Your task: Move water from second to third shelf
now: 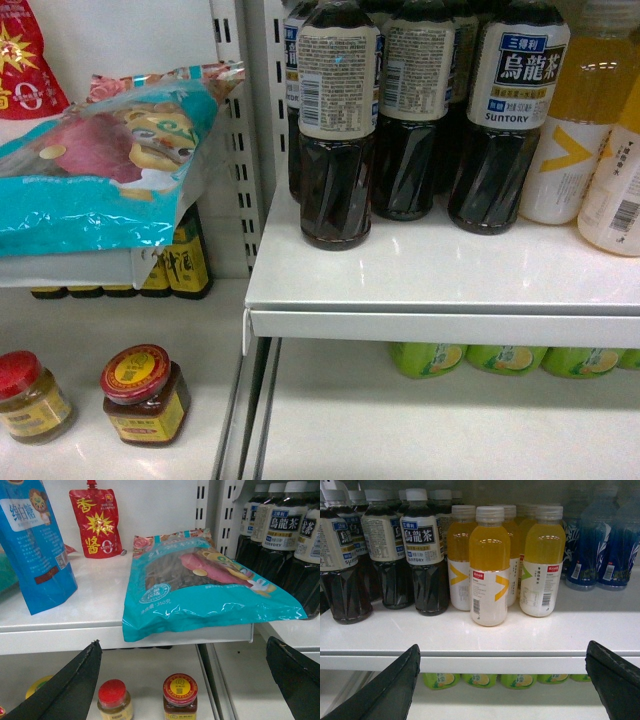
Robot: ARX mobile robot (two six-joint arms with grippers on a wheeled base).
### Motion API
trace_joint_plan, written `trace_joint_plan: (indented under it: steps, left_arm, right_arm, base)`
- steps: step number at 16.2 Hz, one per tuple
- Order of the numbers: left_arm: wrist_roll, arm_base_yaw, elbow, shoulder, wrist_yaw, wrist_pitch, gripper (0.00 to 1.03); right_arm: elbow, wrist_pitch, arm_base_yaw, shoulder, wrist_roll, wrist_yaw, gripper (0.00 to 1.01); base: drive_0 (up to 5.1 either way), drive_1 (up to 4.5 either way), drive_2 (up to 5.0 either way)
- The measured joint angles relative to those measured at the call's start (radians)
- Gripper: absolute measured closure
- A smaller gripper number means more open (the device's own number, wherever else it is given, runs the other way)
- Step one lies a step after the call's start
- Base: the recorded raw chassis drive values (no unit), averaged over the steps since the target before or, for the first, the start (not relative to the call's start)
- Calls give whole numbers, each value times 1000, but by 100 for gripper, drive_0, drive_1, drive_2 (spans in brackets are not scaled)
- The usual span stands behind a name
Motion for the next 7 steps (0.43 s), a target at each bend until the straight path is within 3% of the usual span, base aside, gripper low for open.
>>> trace_joint_plan:
  steps: [7]
  left_arm:
    - [0,0,0,0,0,0,5]
  right_arm:
    - [0,0,0,0,0,0,3]
  base:
    - [0,0,0]
